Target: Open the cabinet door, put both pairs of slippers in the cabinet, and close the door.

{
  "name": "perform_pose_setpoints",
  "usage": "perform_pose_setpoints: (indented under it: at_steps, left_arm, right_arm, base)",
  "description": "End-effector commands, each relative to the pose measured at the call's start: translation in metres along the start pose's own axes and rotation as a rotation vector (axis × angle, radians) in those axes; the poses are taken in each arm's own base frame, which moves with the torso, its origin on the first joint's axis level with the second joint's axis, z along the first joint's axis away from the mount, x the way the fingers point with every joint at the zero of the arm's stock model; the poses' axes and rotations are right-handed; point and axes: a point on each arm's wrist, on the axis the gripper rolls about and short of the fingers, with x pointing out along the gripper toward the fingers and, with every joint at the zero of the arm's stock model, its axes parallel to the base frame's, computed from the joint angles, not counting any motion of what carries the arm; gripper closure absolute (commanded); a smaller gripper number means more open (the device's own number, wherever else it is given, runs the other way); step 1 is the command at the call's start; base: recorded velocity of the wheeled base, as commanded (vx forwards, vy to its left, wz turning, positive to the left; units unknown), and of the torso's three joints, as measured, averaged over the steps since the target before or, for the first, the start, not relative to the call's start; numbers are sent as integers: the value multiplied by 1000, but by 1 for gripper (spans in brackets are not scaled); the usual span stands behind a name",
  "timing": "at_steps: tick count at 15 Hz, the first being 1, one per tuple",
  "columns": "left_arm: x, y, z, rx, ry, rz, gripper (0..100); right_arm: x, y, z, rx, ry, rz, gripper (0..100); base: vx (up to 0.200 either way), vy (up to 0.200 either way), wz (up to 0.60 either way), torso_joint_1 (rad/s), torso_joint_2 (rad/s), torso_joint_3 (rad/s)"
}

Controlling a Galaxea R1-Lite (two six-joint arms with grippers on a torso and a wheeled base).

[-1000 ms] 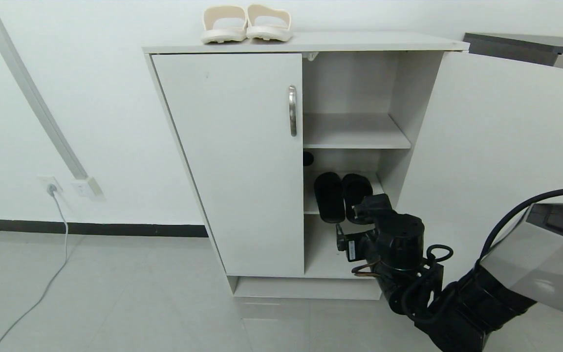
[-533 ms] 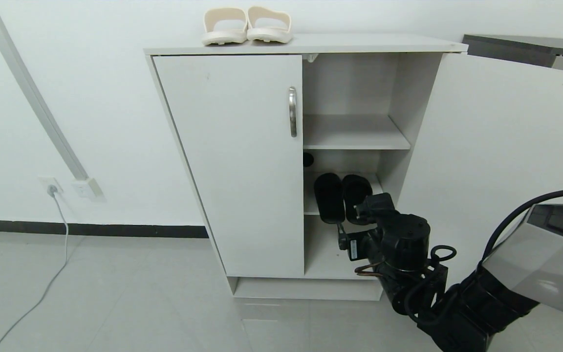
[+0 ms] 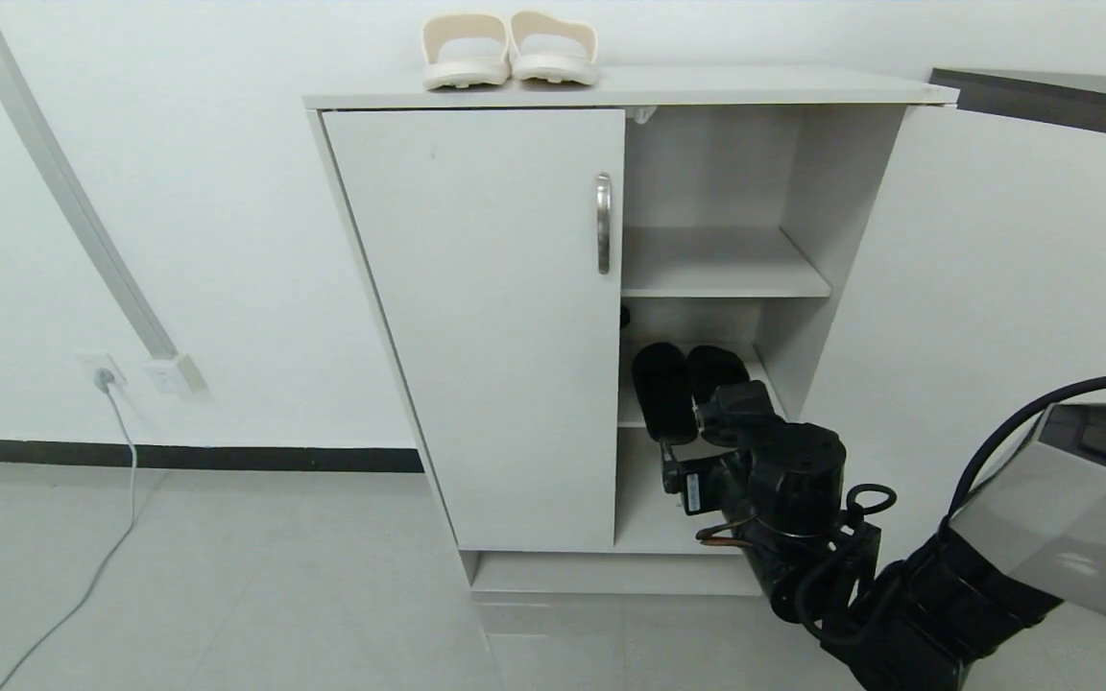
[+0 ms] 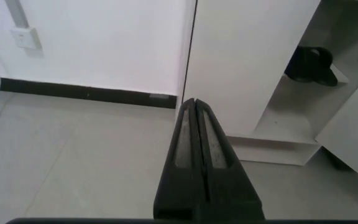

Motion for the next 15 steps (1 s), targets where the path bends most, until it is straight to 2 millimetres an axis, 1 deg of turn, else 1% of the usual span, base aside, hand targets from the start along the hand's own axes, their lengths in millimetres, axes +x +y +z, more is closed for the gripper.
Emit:
perform_pose_setpoints:
  at_steps: [1, 7, 11, 15]
  left_arm:
    - [0, 0, 0, 0, -1, 1, 100]
    - [0, 0, 0, 0, -1, -1, 100]
    - [0, 0, 0, 0, -1, -1, 100]
    - [0, 0, 0, 4, -1, -2, 100]
  right_arm:
    - [0, 0, -2, -11, 3, 0, 0]
    - [0, -1, -9, -38, 15, 14, 0]
    - [-1, -1, -10, -38, 16, 17, 0]
    - [-1, -1, -7, -37, -5, 27, 0]
  base:
    - [0, 200, 0, 2, 2, 2]
    - [0, 200, 0, 1, 2, 0]
    - [0, 200, 0, 4, 2, 2]
    - [0, 0, 0, 0, 0, 0]
